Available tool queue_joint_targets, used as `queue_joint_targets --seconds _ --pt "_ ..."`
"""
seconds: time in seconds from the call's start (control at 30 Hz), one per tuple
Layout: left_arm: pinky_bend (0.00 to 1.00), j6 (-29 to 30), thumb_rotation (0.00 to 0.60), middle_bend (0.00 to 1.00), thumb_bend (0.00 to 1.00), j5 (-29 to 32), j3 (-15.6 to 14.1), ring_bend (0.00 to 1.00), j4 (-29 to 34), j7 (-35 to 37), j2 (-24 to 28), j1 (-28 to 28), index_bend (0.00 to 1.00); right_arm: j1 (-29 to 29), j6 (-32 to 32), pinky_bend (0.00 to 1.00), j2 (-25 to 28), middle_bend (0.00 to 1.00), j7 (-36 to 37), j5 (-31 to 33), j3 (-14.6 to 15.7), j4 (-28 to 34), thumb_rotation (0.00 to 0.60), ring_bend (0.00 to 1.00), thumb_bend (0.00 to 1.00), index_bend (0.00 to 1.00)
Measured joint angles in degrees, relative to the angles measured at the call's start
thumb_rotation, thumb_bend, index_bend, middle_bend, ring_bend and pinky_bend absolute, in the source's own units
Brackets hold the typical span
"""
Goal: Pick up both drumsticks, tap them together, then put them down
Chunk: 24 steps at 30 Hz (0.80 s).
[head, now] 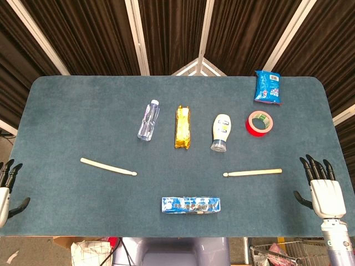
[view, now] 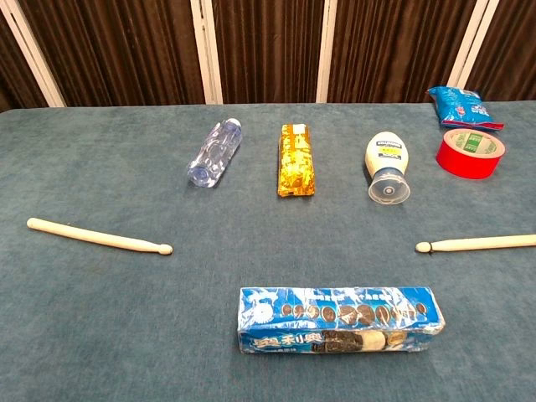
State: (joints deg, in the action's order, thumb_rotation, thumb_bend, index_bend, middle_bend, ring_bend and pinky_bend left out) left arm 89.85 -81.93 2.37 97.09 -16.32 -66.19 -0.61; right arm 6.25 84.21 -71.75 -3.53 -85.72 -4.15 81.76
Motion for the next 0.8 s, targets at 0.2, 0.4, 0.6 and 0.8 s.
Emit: queue_joint_targets --seconds 0.2,0.4,0.6,0.8 --pt "0.00 0.2 0.600 0.04 0.31 0.3 0.2 0.00 -0.1 -0.2 -0.1 -0.1 0.12 0.1 -0.1 0.00 -0.2 0.07 0.0 -0.1 0.0 -0.2 0.600 0.14 0.25 0.12" --pt "0.00 0.4 0.600 0.04 0.31 0.1 0.3 0.00 -0.1 0.1 0.0 -0.1 0.12 0.1 -0.5 0.00 -0.2 0.12 0.1 -0.1 0.2 -0.1 0.600 0.14 0.25 0.21" --pt "0.00 1.0 0.600 0.05 0.31 -1.1 0.4 0.00 -0.3 2.0 0.3 -0.1 0.12 0.3 -1.5 0.00 -0.3 0.20 -0.1 0.5 0.4 0.4 0.600 0.15 0.25 0.27" --pt "0.00 1.2 0.600 0.06 0.31 -0.7 1.1 0.00 -0.5 2.4 0.3 0.1 0.12 1.6 -2.7 0.00 -1.0 0.25 -1.8 0.7 -0.2 1.4 0.600 0.17 0.25 0.35"
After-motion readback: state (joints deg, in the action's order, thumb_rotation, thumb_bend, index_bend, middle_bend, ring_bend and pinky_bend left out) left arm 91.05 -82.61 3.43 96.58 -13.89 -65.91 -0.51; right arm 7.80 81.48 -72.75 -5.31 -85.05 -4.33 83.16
